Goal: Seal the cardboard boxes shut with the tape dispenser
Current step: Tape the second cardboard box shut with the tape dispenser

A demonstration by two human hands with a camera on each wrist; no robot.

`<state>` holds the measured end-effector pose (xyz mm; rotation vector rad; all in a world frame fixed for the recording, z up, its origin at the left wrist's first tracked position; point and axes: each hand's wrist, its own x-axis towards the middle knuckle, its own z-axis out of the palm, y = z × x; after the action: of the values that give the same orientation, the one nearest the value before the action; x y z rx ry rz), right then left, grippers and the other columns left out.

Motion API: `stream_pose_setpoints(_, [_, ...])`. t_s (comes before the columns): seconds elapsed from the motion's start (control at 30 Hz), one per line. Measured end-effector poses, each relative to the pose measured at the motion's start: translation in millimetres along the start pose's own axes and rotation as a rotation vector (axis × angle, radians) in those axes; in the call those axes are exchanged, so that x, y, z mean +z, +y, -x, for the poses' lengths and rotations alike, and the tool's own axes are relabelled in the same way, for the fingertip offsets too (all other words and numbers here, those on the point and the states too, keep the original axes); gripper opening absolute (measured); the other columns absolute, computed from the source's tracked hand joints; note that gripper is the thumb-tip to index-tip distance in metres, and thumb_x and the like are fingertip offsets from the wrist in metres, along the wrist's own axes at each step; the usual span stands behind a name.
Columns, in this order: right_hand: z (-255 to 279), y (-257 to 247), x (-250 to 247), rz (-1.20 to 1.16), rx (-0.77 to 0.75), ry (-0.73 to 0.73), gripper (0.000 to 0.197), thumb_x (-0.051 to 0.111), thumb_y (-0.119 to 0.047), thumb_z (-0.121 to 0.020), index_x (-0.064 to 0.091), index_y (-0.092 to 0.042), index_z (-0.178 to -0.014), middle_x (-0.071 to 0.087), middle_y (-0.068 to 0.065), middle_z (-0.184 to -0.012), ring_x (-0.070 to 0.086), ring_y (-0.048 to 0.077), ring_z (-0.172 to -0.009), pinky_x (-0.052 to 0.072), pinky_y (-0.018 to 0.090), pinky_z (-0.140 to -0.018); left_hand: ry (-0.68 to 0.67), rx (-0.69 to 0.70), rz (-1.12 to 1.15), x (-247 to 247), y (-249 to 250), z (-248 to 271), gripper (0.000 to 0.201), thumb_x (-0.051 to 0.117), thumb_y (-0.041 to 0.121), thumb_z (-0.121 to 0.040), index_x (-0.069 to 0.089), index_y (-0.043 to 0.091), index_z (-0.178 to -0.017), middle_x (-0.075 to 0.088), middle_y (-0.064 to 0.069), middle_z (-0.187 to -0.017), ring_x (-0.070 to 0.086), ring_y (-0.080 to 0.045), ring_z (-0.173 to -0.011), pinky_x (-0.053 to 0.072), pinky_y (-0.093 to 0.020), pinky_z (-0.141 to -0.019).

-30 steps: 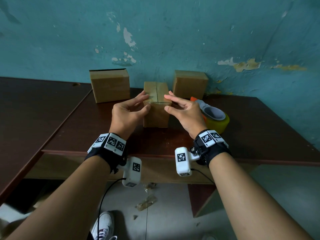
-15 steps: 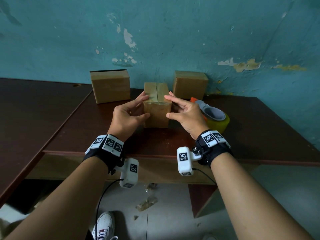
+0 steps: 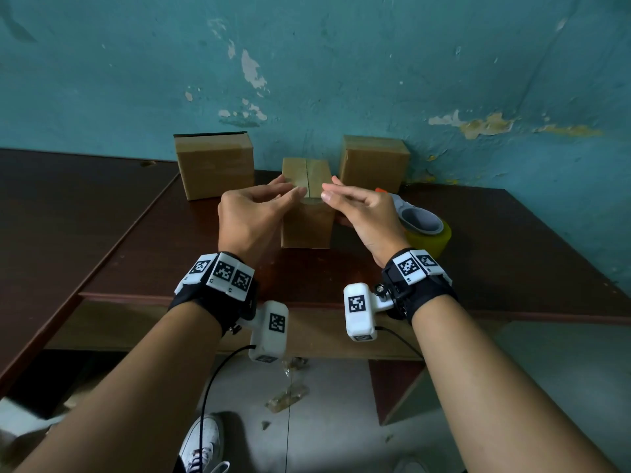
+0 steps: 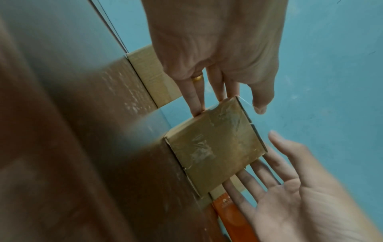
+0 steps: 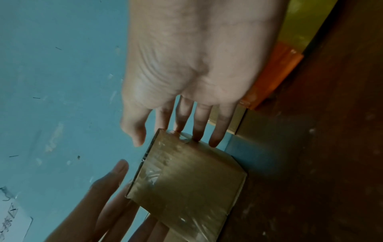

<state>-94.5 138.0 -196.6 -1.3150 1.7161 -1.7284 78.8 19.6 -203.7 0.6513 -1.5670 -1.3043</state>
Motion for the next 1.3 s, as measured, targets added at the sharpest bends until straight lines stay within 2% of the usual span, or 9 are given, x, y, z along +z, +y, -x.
stream_pose_setpoints(0.03, [-0.1,0.6,0.0,-0.001,-0.001,-0.003,0.03,0.082,-0.034,-0.092,0.082,-0.025,-0.12,0.067,-0.008,-0.145,0.059,-0.007,-0.131,0.048,0.04,-0.118,0.003,0.011,0.001,-0.1,-0.7,0.6,0.04,0.093,0.038,-0.08,0.084,0.014,-0.11,0.077,0.011,-0.123,0.07,0.006,-0.113,0.058,-0.022,-0.099])
stream_pose_setpoints(0.13, [0.1,0.8,-0.4,-0.007,0.001,-0.005,0.032,0.085,-0.028,-0.09,0.081,-0.025,-0.122,0.066,-0.008,-0.145,0.059,-0.007,-0.131,0.047,0.04,-0.119,-0.03,-0.007,0.057,-2.6,-3.6,0.1,0.044,0.094,0.03,-0.08,0.081,0.009,-0.116,0.076,0.008,-0.128,0.071,0.001,-0.115,0.059,-0.027,-0.101])
stream_pose_setpoints(0.3, [1.3,2.1,-1.6,-0.003,-0.005,-0.016,0.037,0.085,-0.017,-0.089,0.079,-0.023,-0.125,0.066,-0.005,-0.146,0.058,-0.007,-0.132,0.044,0.035,-0.121,-0.098,-0.025,0.076,-9.4,-12.5,-1.3,0.045,0.092,0.021,-0.081,0.079,0.013,-0.123,0.071,0.009,-0.136,0.069,-0.008,-0.124,0.057,-0.035,-0.106])
stream_pose_setpoints(0.5, [-0.5,5.8,-2.0,0.023,-0.004,-0.024,0.039,0.085,-0.019,-0.089,0.079,-0.028,-0.126,0.065,-0.009,-0.147,0.056,-0.005,-0.135,0.042,0.037,-0.123,-0.125,0.009,0.059,-11.7,-14.7,-0.5,0.041,0.088,0.014,-0.085,0.078,0.017,-0.125,0.071,0.013,-0.136,0.067,-0.007,-0.126,0.056,-0.036,-0.108])
stream_pose_setpoints(0.87, [-1.1,7.1,-2.1,-0.015,0.005,-0.048,0.038,0.082,-0.014,-0.091,0.078,-0.029,-0.125,0.064,-0.008,-0.148,0.054,-0.005,-0.137,0.039,0.036,-0.125,-0.17,0.068,0.045,-15.5,-17.1,-0.5,0.039,0.084,0.011,-0.089,0.076,0.022,-0.125,0.068,0.007,-0.141,0.064,-0.004,-0.13,0.054,-0.034,-0.11])
stream_pose_setpoints(1.03, [-1.8,7.3,-3.3,-0.055,0.029,-0.058,0.037,0.081,-0.016,-0.091,0.079,-0.029,-0.126,0.064,-0.01,-0.147,0.055,-0.004,-0.138,0.042,0.042,-0.123,-0.178,0.053,0.079,-15.0,-14.6,0.0,0.037,0.081,0.005,-0.091,0.075,0.018,-0.125,0.068,0.003,-0.142,0.063,-0.003,-0.13,0.052,-0.034,-0.113])
stream_pose_setpoints(1.1, [-2.2,6.7,-3.9,-0.056,0.038,-0.06,0.039,0.08,-0.011,-0.092,0.078,-0.026,-0.127,0.064,-0.01,-0.147,0.055,-0.005,-0.137,0.043,0.041,-0.123,-0.163,0.031,0.07,-13.6,-14.5,0.5,0.037,0.082,0.007,-0.091,0.077,0.019,-0.125,0.069,0.007,-0.14,0.065,-0.003,-0.128,0.053,-0.036,-0.112])
stream_pose_setpoints(1.17, [-2.6,5.3,-4.3,-0.041,0.034,-0.063,0.04,0.08,-0.009,-0.09,0.078,-0.026,-0.127,0.065,-0.009,-0.147,0.055,-0.006,-0.136,0.041,0.039,-0.123,-0.125,0.01,0.058,-10.1,-14.2,1.7,0.038,0.087,0.015,-0.087,0.079,0.02,-0.123,0.071,0.011,-0.137,0.067,-0.005,-0.126,0.055,-0.038,-0.11])
stream_pose_setpoints(1.3, [0.3,1.2,-2.7,0.053,-0.003,-0.026,0.042,0.089,-0.024,-0.085,0.079,-0.028,-0.125,0.065,-0.008,-0.147,0.057,-0.009,-0.132,0.04,0.027,-0.121,0.013,0.033,-0.004,2.8,-11.1,8.0,0.056,0.098,0.035,-0.073,0.079,0.019,-0.123,0.073,0.015,-0.132,0.071,-0.001,-0.116,0.059,-0.029,-0.1])
